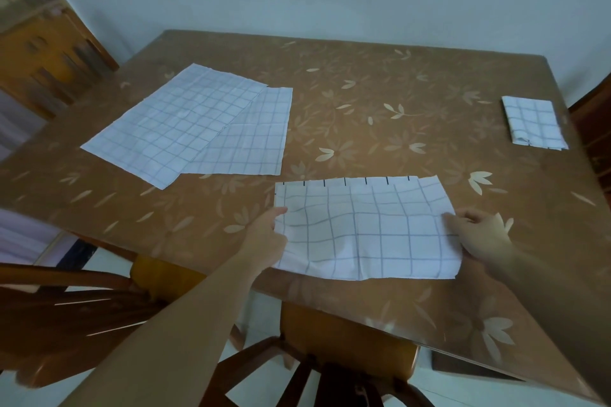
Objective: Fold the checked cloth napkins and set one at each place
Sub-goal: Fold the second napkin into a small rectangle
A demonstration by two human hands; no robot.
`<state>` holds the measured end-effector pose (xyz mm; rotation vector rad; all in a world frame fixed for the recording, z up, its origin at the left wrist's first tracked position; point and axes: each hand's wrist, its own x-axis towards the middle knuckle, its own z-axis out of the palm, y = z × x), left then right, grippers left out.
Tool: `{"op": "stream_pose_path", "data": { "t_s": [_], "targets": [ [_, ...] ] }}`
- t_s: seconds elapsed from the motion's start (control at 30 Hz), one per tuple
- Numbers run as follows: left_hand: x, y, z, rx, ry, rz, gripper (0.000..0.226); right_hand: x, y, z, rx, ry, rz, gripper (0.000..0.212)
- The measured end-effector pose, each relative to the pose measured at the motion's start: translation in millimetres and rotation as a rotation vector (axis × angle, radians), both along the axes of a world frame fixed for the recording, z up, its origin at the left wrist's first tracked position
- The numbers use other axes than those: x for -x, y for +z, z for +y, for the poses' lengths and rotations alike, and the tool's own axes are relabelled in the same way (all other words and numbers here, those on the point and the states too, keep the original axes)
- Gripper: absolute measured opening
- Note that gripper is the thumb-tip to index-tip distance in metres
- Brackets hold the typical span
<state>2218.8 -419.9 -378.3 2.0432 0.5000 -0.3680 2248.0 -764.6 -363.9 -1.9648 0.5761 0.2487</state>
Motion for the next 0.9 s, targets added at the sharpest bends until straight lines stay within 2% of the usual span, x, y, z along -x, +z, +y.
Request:
{"op": "stream_pose_path", "data": {
  "t_s": [0.1, 0.2, 0.37, 0.6, 0.9],
  "targets": [
    [5.5, -5.4, 3.2, 0.004, -0.007, 0.004, 0.06, 3.4, -10.6, -2.2, -0.041, 0.084, 0.136, 0.031],
    [9.6, -11.2, 8.1, -0.012, -0.076, 0.021, 0.058, 5.1, -17.6, -5.9, 0.005, 0.129, 0.184, 0.016],
    [8.3, -17.5, 12.8, -0.056, -0.07, 0.01, 0.053, -1.0, -20.6, -5.4, 0.098, 0.079, 0.097, 0.009],
    [12.0, -24.0, 23.2, -0.172, -0.12, 0.042, 0.044, -4.0, -23.7, 9.8, 0.215, 0.126, 0.018, 0.014],
    [15.2, -22.8, 34.7, -0.115, -0.106, 0.078, 0.043, -9.7, -31.5, 22.3, 0.295, 0.206, -0.024, 0.015]
  ]
}}
